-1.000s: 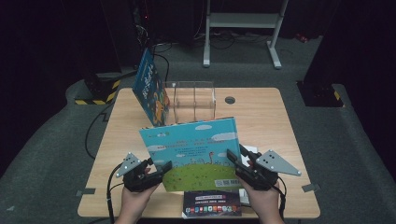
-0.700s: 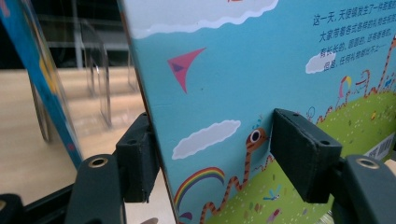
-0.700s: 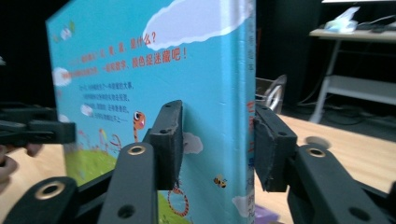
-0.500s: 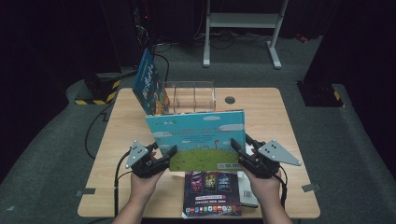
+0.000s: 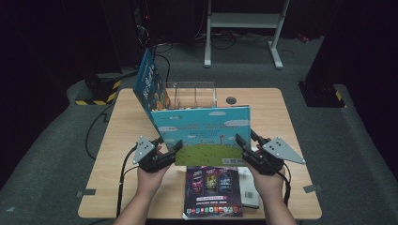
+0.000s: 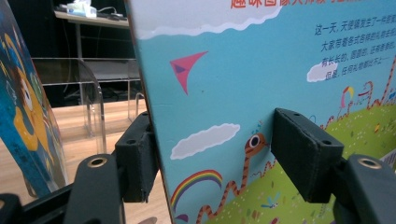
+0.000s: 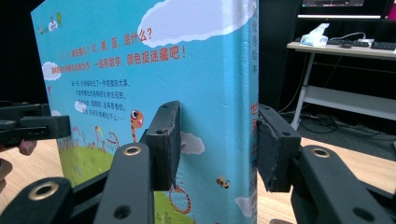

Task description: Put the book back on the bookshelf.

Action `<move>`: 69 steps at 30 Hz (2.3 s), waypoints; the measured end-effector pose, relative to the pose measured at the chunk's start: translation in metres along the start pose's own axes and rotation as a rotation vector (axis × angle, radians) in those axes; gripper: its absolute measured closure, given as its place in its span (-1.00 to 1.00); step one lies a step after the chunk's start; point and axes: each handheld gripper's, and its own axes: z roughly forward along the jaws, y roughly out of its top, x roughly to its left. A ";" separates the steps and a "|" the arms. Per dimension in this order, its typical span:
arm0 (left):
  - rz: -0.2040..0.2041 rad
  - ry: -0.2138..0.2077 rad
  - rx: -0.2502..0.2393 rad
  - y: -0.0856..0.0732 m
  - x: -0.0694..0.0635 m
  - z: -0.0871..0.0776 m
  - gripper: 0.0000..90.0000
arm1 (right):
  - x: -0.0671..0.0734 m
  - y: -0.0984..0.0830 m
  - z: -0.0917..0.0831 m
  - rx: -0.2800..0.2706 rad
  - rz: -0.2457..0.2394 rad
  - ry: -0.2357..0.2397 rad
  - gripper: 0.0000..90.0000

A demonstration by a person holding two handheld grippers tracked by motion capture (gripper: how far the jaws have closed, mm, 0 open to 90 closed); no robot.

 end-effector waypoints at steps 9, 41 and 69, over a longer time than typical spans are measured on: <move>0.006 0.006 0.013 -0.011 0.002 0.005 -0.23 | 0.000 -0.010 0.004 0.020 -0.015 -0.009 0.19; -0.037 0.105 -0.036 -0.020 -0.001 -0.013 -0.34 | 0.021 -0.020 0.001 0.016 0.011 0.057 0.04; -0.034 0.112 -0.013 -0.017 0.004 -0.006 -0.40 | 0.021 -0.014 -0.009 0.016 -0.038 0.189 0.42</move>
